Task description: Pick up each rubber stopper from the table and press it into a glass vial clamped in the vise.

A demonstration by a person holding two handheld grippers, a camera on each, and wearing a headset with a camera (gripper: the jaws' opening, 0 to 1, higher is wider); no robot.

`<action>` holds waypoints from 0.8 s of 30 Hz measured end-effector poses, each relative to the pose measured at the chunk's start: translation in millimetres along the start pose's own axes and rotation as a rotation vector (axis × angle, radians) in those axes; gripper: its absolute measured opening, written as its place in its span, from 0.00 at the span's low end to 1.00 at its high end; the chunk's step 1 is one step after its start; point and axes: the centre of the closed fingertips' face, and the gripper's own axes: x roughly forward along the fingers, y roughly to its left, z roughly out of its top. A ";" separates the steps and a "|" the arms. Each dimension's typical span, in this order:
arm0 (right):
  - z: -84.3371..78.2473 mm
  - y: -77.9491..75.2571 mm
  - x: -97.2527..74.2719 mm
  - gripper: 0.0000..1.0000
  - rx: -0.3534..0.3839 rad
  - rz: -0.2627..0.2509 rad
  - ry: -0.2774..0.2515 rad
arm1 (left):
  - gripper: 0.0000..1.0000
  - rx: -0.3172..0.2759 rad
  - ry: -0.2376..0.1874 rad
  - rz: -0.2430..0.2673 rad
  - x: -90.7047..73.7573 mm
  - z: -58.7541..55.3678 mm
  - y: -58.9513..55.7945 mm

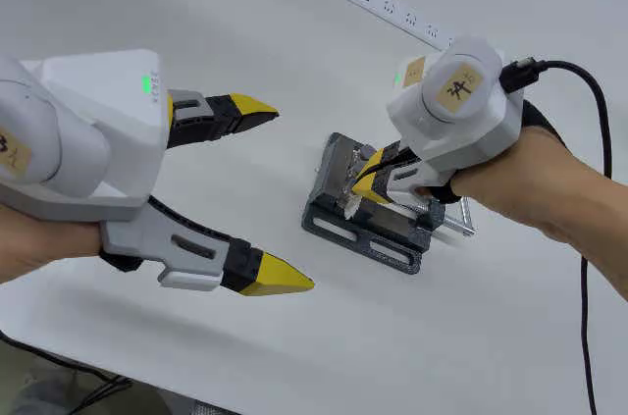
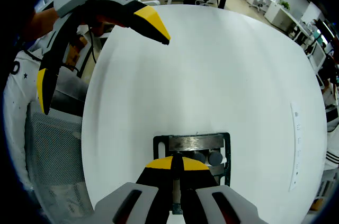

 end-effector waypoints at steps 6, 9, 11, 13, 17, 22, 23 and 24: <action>0.2 -1.0 0.4 0.00 -0.001 0.016 -0.001 | 0.91 0.005 -0.004 0.000 2.5 2.2 1.0; -0.4 -0.2 0.7 0.00 0.002 0.014 -0.002 | 0.90 0.010 -0.004 -0.006 3.8 4.7 -1.2; -0.3 0.5 0.7 0.00 0.004 0.014 -0.003 | 0.90 0.017 -0.002 -0.013 4.6 7.5 -4.2; -2.4 1.0 -0.4 0.00 0.022 0.015 -0.016 | 0.90 0.027 0.002 -0.018 4.8 10.5 -7.1; -1.8 -0.3 -0.7 0.00 0.033 0.008 -0.042 | 0.90 0.032 0.004 -0.016 2.6 14.9 -10.0; -3.0 0.1 -1.5 0.00 0.039 -0.006 -0.087 | 0.90 0.042 0.024 -0.007 -1.9 12.6 -12.7; -2.6 -0.5 -1.7 0.00 0.065 -0.015 -0.110 | 0.90 0.042 0.027 -0.004 -2.7 12.0 -13.0; -2.6 -0.6 -1.6 0.00 0.106 -0.021 -0.127 | 0.90 0.042 0.029 -0.003 -3.1 11.7 -13.3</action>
